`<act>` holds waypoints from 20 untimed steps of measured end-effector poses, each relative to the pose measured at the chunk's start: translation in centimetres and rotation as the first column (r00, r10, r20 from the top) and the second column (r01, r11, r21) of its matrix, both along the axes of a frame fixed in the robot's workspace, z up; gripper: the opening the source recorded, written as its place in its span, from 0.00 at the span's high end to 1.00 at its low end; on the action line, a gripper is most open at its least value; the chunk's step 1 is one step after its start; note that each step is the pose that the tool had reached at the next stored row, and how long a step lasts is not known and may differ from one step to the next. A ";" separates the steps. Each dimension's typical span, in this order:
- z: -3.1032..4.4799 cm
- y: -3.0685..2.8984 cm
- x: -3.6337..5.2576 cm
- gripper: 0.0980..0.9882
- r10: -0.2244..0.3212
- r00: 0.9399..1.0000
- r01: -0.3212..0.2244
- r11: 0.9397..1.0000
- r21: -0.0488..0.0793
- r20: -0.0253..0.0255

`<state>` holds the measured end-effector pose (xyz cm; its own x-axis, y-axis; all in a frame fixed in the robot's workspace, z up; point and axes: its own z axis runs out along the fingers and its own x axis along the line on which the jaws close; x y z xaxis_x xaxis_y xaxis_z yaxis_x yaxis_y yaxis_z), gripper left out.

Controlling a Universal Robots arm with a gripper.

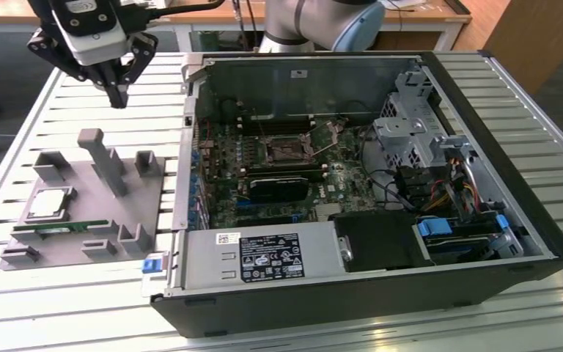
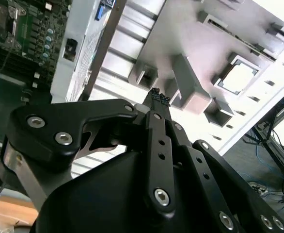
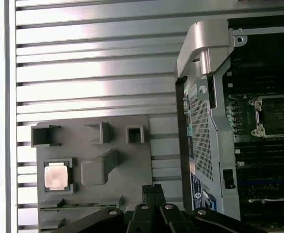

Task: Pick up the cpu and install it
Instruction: 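Reach for the cpu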

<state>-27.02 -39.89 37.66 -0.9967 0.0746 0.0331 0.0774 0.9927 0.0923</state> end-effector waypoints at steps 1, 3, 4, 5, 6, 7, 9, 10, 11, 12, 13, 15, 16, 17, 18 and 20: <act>-0.01 0.00 -0.26 0.99 0.000 1.000 0.000 1.000 0.014 0.000; -0.03 0.00 -0.83 0.99 0.000 1.000 0.000 1.000 0.025 0.000; -0.06 0.00 -1.16 0.99 0.000 1.000 0.000 1.000 0.025 0.000; -0.08 0.00 -1.48 0.99 0.000 1.000 0.000 1.000 0.025 0.000; -0.09 0.00 -1.79 0.99 0.000 1.000 0.000 1.000 0.025 0.000; -0.13 0.00 -2.09 0.99 0.000 1.000 0.000 1.000 0.025 0.000; -0.19 0.00 -2.66 0.99 0.000 1.000 0.000 1.000 0.025 0.000; -0.22 0.00 -2.95 0.99 0.000 1.000 0.000 1.000 0.025 0.000; -0.24 0.00 -3.27 0.99 0.000 1.000 0.000 1.000 0.025 0.000; -0.28 -0.01 -3.59 0.99 0.000 1.000 0.000 1.000 0.025 0.000; -0.30 -0.01 -3.93 0.99 0.000 1.000 0.000 1.000 0.025 0.000; -0.39 -0.09 -4.54 0.99 0.000 1.000 0.000 1.000 0.025 0.000; -0.43 -0.14 -4.87 0.99 0.001 1.000 -0.001 1.000 0.025 0.000; -0.46 -0.18 -5.16 0.99 0.001 1.000 -0.001 1.000 0.025 0.000; -0.49 -0.20 -5.48 0.99 0.001 1.000 -0.001 1.000 0.025 0.000; -0.54 -0.24 -6.09 0.99 0.001 1.000 -0.001 1.000 0.025 0.000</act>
<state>-33.11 -40.13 37.12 -0.9967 0.0732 0.0350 0.0768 0.9901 0.1171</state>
